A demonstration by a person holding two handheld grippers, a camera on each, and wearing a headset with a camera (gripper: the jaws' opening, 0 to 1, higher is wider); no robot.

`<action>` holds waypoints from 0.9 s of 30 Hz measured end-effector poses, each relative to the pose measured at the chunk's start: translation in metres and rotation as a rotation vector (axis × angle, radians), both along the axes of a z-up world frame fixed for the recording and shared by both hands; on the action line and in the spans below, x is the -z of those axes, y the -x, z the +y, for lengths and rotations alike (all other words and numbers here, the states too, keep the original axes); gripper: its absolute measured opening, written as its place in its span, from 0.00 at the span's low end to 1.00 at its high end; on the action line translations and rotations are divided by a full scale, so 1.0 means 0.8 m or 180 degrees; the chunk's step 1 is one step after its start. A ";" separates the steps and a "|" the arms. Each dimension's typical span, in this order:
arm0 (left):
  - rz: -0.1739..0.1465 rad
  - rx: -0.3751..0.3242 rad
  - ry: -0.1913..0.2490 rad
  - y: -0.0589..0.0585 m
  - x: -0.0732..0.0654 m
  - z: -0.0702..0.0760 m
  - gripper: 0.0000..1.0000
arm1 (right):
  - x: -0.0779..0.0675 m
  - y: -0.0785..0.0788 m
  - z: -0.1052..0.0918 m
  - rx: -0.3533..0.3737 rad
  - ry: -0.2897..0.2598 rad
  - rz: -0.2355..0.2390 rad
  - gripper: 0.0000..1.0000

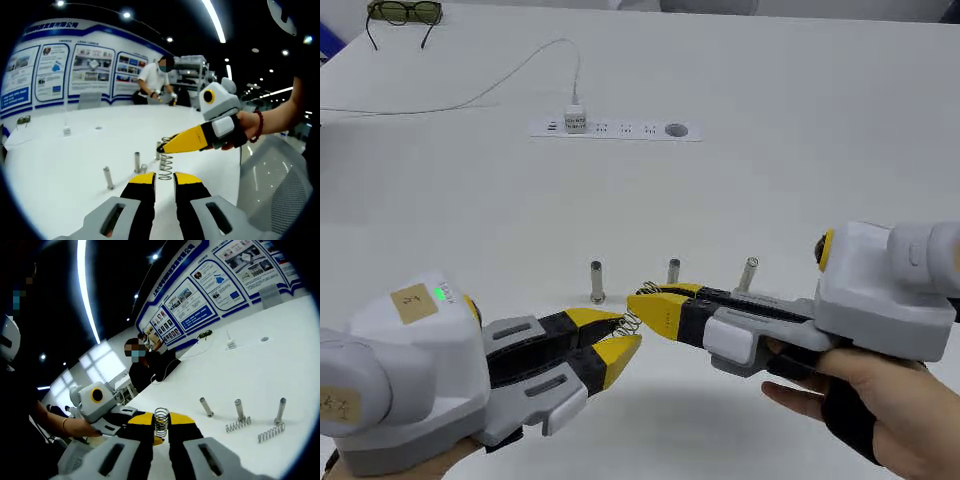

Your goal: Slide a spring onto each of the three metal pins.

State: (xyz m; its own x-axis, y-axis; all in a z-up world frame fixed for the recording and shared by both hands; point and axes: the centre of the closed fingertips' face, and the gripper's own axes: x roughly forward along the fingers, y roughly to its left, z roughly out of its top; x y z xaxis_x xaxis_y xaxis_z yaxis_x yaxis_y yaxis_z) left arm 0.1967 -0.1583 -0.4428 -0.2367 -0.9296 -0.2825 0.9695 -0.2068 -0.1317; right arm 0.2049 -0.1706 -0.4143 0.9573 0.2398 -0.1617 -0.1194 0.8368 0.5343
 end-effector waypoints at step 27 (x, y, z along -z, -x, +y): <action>-0.0212 -0.0242 -0.0368 -0.010 0.041 0.022 0.48 | 0.010 -0.053 -0.041 0.0302 0.1011 0.0002 0.11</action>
State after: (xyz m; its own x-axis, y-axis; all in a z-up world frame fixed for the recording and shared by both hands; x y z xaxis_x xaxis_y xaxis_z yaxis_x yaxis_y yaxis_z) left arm 0.2046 -0.1408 -0.4756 -0.1440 -0.9045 -0.4014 0.9891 -0.1197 -0.0852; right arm 0.2471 -0.2032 -0.4219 0.9728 0.0872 -0.2147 -0.0329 0.9690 0.2448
